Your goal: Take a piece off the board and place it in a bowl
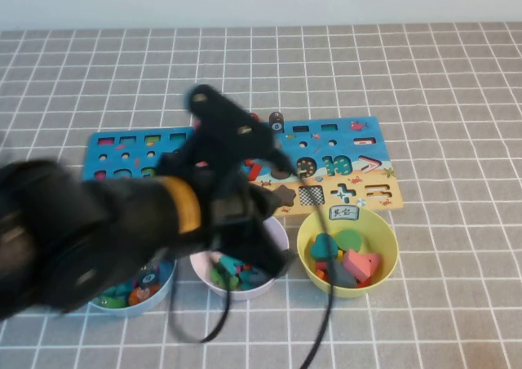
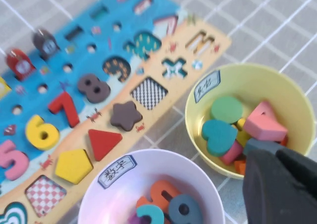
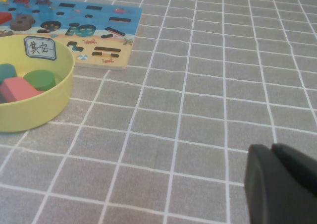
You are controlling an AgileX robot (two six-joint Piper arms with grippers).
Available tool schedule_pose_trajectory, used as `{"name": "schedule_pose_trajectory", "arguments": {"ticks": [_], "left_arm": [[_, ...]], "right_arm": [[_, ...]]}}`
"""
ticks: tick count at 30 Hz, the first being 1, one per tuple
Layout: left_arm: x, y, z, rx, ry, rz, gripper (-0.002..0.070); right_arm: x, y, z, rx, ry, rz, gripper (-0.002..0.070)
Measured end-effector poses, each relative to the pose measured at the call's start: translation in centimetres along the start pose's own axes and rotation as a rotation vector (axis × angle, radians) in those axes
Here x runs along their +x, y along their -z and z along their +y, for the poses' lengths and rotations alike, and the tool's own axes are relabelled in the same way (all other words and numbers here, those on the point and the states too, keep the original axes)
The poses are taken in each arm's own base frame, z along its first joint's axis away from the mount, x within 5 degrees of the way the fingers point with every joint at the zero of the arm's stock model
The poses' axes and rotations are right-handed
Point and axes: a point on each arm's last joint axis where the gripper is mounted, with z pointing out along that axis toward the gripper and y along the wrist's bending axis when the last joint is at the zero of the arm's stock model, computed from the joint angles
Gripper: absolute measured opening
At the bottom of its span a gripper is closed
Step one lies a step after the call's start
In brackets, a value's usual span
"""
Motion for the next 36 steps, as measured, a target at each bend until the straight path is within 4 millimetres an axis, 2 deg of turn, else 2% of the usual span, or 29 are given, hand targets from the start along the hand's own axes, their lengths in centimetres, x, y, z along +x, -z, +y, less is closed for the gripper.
{"name": "schedule_pose_trajectory", "arguments": {"ticks": [4, 8, 14, 22, 28, 32, 36], "left_arm": [[1.7, 3.4, 0.1, -0.001, 0.007, -0.085, -0.0001], [4.0, 5.4, 0.2, -0.003, 0.009, -0.096, -0.0002], [6.0, 5.8, 0.5, -0.033, -0.040, -0.020, -0.0002], [5.9, 5.8, 0.6, -0.043, -0.065, -0.026, -0.0004], [6.1, 5.8, 0.4, -0.015, -0.085, -0.168, -0.0004], [7.9, 6.8, 1.1, -0.032, -0.033, -0.338, -0.0004], [10.8, 9.2, 2.4, -0.131, 0.014, -0.569, -0.0004]], "right_arm": [[0.0, 0.0, 0.0, 0.000, 0.000, 0.000, -0.0018], [0.0, 0.0, 0.0, 0.000, 0.000, 0.000, -0.0018], [0.0, 0.0, 0.0, 0.000, 0.000, 0.000, -0.0018], [0.0, 0.0, 0.0, 0.000, 0.000, 0.000, -0.0018], [0.0, 0.0, 0.0, 0.000, 0.000, 0.000, -0.0018], [0.0, 0.0, 0.0, 0.000, 0.000, 0.000, -0.0018], [0.0, 0.0, 0.0, 0.000, 0.000, 0.000, -0.0018]]}}
